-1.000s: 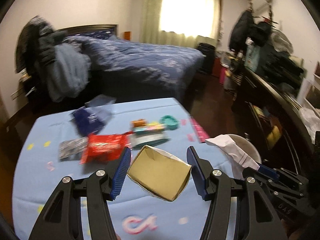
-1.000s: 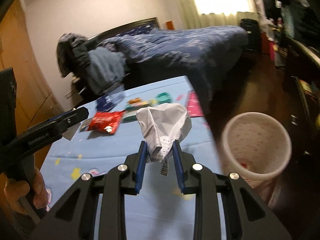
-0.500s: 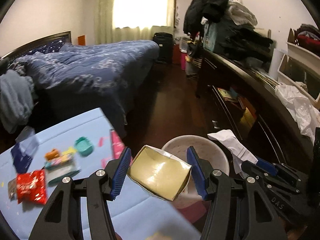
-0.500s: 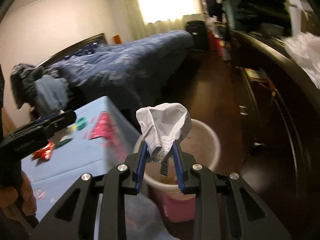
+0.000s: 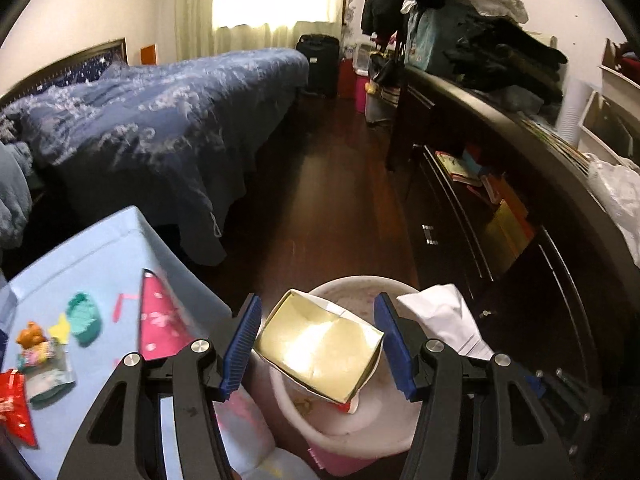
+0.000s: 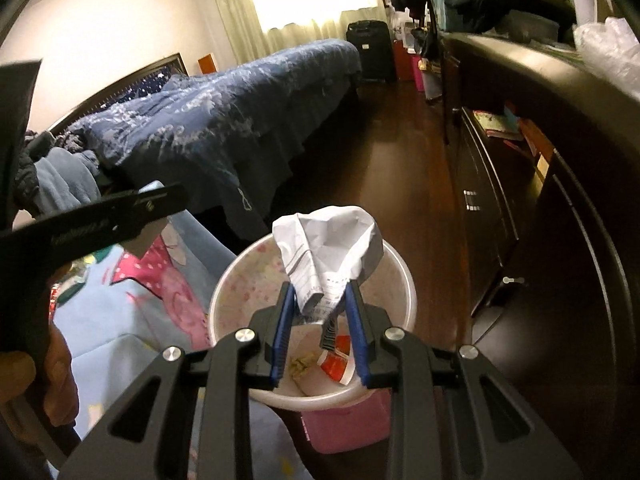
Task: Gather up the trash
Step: 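Carry the box and tissue over the wastebasket and open both tools, then grasp the red snack wrapper with the left tool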
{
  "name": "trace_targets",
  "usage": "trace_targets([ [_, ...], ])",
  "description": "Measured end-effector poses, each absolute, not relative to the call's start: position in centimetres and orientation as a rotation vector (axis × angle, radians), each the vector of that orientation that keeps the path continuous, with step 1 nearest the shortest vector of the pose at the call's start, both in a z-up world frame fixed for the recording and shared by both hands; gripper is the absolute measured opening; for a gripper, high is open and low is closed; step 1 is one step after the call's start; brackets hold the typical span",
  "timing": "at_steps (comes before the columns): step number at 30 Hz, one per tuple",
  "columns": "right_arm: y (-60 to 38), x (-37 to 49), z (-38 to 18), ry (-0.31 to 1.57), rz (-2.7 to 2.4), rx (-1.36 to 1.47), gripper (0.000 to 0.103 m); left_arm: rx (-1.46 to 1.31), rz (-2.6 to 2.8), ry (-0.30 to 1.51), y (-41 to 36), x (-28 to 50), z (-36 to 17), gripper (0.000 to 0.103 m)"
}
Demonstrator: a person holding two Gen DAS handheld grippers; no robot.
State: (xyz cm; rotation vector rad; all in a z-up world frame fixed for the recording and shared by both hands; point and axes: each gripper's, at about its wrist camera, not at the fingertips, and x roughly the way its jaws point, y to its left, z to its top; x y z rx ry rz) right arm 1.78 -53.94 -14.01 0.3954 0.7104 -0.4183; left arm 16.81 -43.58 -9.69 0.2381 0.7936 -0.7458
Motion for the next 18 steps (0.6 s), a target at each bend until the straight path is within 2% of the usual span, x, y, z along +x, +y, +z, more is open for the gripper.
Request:
trace_targets([
  [2, -54.2, 2.3, -14.7, 0.721, -0.420, 0.398, 0.032, 0.233, -0.738, 0.809, -44.1, 17.3, -10.3, 0.066],
  [4, -54.6, 2.8, -15.5, 0.736, -0.423, 0.414, 0.037, 0.229, -0.725, 0.809, -44.5, 17.5, -10.8, 0.077],
  [7, -54.9, 2.9, -16.3, 0.744, -0.425, 0.436, 0.038, 0.227, -0.726, 0.804, -44.8, 17.6, -11.0, 0.087],
  [13, -54.1, 2.0, -15.4, 0.729, -0.426, 0.424, 0.038, 0.223, -0.731, 0.783, -43.5, 17.2, -10.0, 0.090],
  [18, -50.5, 1.5, -12.2, 0.689, -0.356, 0.370, 0.042, 0.212, -0.676, 0.714, -38.3, 15.9, -7.3, 0.090],
])
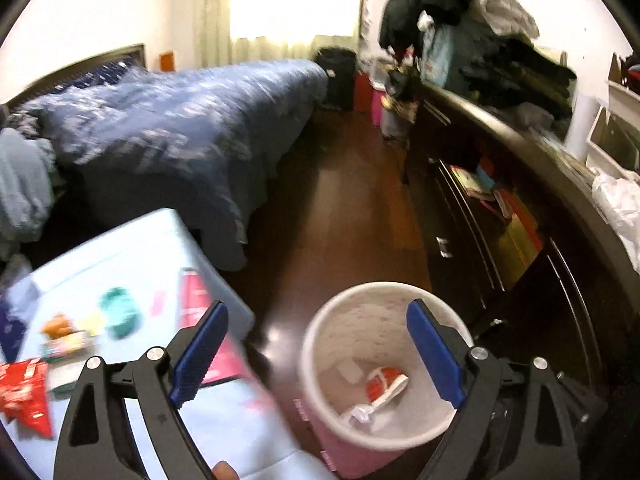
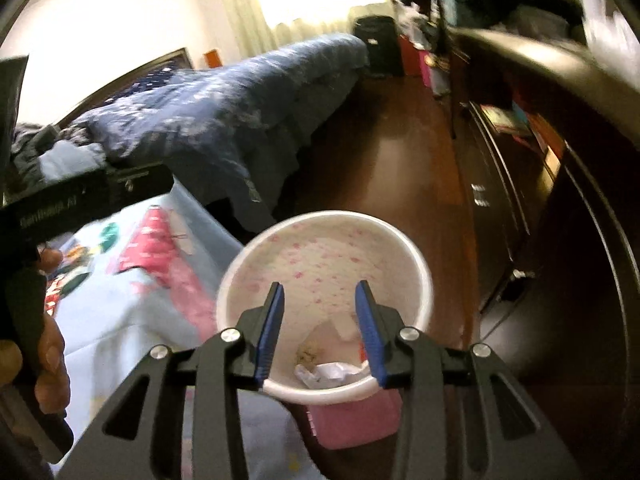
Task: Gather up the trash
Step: 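Grasp the red snack wrapper with the left tool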
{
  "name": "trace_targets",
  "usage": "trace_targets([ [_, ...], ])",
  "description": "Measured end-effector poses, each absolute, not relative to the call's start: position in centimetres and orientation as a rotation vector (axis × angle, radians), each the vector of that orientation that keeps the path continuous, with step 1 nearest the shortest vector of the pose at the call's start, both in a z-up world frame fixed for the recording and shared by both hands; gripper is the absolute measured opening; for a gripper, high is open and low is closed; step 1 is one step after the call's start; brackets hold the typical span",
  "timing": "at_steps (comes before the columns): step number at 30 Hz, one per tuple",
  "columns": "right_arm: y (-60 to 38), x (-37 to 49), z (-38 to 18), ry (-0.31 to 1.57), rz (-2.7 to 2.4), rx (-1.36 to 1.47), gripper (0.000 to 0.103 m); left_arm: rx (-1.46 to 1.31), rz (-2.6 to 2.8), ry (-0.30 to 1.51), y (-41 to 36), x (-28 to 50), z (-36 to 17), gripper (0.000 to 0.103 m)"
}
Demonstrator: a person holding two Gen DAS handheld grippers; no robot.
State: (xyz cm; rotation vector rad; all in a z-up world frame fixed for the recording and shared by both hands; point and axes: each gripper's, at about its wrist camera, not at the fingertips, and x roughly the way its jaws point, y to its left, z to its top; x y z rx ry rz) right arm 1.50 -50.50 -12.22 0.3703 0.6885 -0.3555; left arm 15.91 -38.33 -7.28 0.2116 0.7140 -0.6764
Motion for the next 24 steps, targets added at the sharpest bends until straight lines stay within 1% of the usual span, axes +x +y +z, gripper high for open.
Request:
trace_targets([
  [2, -47.9, 1.7, -10.3, 0.661, -0.298, 0.329, 0.054, 0.227, -0.607, 0.673, -35.0, 15.4, -6.3, 0.093],
  [3, -46.9, 1.8, -9.6, 0.653, -0.276, 0.314, 0.056, 0.233, -0.559, 0.650, -32.7, 15.2, -5.8, 0.095],
  [4, -45.4, 2.1, -8.8, 0.645, -0.241, 0.292, 0.057, 0.238, -0.534, 0.638, -31.3, 15.1, -5.6, 0.096],
  [9, -38.5, 4.3, -6.1, 0.640, -0.085, 0.201, 0.058, 0.258, -0.314, 0.611, -22.5, 15.9, -5.8, 0.096],
  [13, -34.6, 6.5, -5.7, 0.667, -0.027, 0.156, 0.059, 0.223, -0.179, 0.675, -16.2, 18.4, -7.5, 0.096],
  [19, -30.3, 9.7, -6.0, 0.714, 0.036, 0.111, 0.059, 0.188, -0.133, 0.749, -12.8, 21.8, -9.9, 0.096],
  [20, -30.0, 10.1, -6.1, 0.720, 0.039, 0.107, 0.059, 0.188, -0.136, 0.749, -12.8, 22.3, -10.2, 0.094],
  [22, -29.3, 10.8, -6.2, 0.726, 0.047, 0.098, 0.058, 0.199, -0.129, 0.767, -12.9, 23.2, -10.9, 0.075],
  [24, -29.3, 11.0, -6.5, 0.729, 0.049, 0.094, 0.058, 0.200, -0.141, 0.793, -12.9, 23.9, -11.6, 0.074],
])
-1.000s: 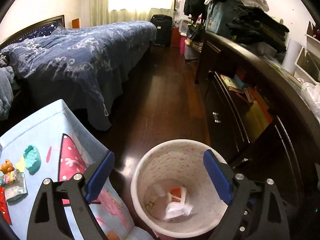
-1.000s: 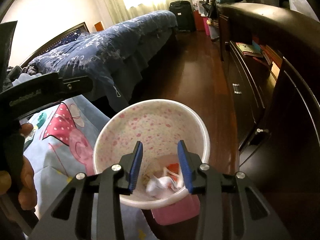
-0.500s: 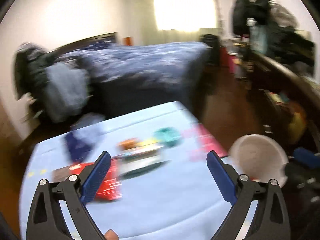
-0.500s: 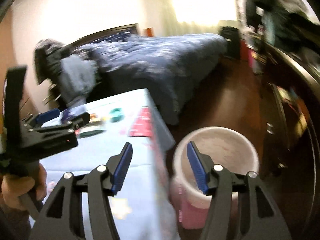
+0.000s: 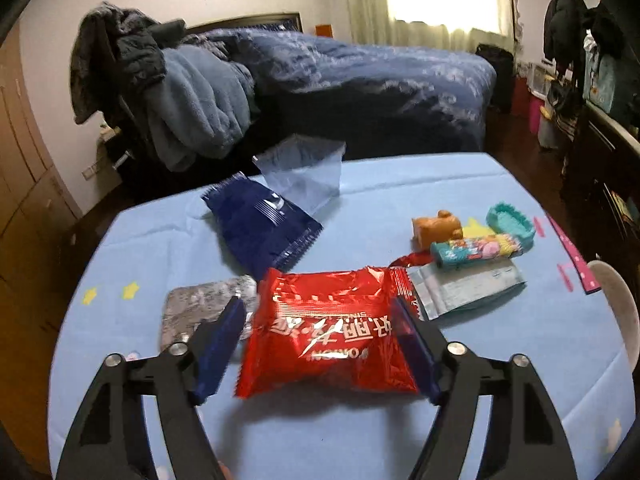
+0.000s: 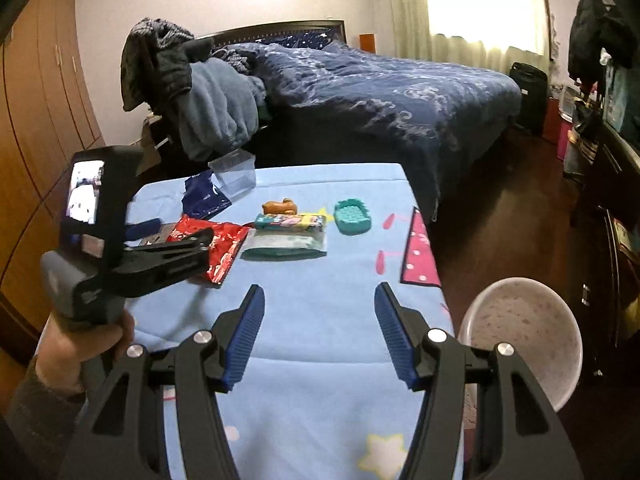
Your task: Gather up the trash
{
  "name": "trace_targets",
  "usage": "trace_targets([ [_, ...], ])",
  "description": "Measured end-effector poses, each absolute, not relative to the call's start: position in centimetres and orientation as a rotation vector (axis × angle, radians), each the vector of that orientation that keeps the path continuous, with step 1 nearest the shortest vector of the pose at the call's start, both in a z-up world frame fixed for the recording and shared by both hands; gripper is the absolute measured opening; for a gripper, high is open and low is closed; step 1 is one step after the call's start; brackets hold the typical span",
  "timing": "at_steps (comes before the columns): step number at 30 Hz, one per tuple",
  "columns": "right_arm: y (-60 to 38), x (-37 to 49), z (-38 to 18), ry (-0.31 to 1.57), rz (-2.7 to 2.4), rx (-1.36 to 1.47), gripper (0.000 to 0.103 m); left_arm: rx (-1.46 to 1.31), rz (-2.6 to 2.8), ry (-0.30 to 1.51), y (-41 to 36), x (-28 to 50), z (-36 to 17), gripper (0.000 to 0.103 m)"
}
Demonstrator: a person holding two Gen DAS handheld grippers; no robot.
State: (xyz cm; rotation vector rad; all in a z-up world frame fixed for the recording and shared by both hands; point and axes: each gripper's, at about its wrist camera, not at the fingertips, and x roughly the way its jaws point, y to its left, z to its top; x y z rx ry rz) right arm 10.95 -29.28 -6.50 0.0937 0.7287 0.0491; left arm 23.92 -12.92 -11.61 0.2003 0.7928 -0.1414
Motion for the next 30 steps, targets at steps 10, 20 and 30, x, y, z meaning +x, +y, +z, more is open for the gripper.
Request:
trace_targets([
  [10, -29.8, 13.8, -7.8, 0.772, 0.066, 0.113, 0.058, 0.182, -0.184, 0.811, -13.8, 24.4, -12.3, 0.071],
  [20, -28.6, 18.0, -8.9, 0.786, 0.069, 0.077, 0.058, 0.110, -0.161, 0.823, -10.8, 23.6, -11.7, 0.034],
  [30, -26.1, 23.6, -11.2, 0.829, 0.090, 0.051, 0.059, 0.066, -0.172, 0.784, -8.0, 21.8, -9.9, 0.033],
])
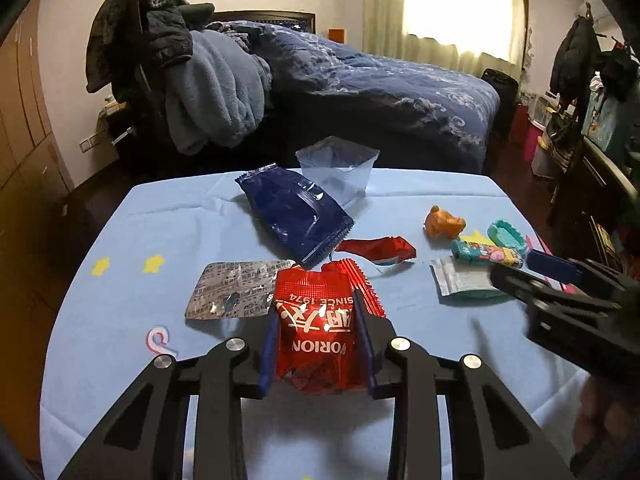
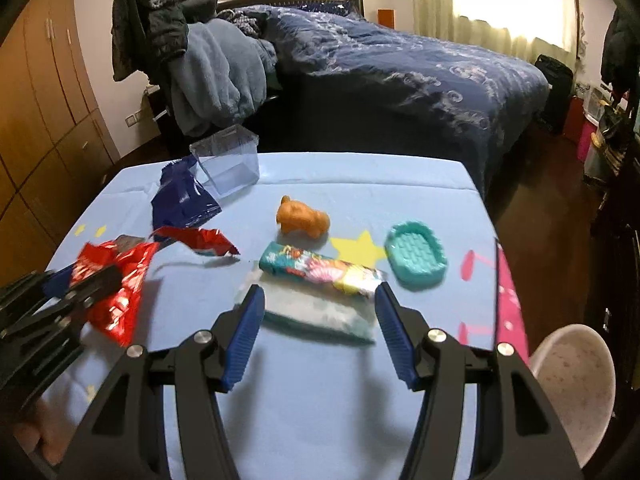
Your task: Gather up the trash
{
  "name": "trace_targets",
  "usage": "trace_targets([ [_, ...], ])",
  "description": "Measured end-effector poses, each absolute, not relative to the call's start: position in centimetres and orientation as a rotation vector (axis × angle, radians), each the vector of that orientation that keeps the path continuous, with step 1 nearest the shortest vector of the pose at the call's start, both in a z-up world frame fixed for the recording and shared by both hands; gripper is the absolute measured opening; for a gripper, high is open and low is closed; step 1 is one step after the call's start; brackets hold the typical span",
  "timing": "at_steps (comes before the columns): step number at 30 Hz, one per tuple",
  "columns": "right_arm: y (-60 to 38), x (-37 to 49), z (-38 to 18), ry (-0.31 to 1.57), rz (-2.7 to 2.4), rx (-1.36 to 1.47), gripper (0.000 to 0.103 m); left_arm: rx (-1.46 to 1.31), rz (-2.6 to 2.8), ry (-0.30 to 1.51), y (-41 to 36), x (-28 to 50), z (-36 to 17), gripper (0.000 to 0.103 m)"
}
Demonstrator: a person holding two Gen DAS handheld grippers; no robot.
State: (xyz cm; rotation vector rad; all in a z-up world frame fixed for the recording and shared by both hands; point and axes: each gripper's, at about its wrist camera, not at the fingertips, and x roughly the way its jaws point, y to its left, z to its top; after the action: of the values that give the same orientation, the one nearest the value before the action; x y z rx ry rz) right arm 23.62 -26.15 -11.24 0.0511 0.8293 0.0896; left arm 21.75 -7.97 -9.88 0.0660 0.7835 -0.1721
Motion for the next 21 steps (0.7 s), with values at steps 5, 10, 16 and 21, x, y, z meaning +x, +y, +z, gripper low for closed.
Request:
trace_targets([
  [5, -25.7, 25.2, -11.6, 0.833, 0.086, 0.021, 0.060, 0.061, -0.180, 0.788, -7.7, 21.6, -10.0, 0.033],
  [10, -25.2, 25.5, -11.8, 0.840, 0.089, -0.017, 0.060, 0.032, -0.193, 0.798, -7.2, 21.2, -10.0, 0.033],
  [16, -24.9, 25.6, -11.9, 0.824, 0.103, -0.030, 0.080, 0.019, -0.200, 0.794, -7.1, 20.8, -9.7, 0.033],
  [21, -24.6, 26.2, -12.1, 0.813, 0.074, -0.051, 0.076, 0.003, -0.206, 0.794, -6.9, 20.7, -9.6, 0.033],
])
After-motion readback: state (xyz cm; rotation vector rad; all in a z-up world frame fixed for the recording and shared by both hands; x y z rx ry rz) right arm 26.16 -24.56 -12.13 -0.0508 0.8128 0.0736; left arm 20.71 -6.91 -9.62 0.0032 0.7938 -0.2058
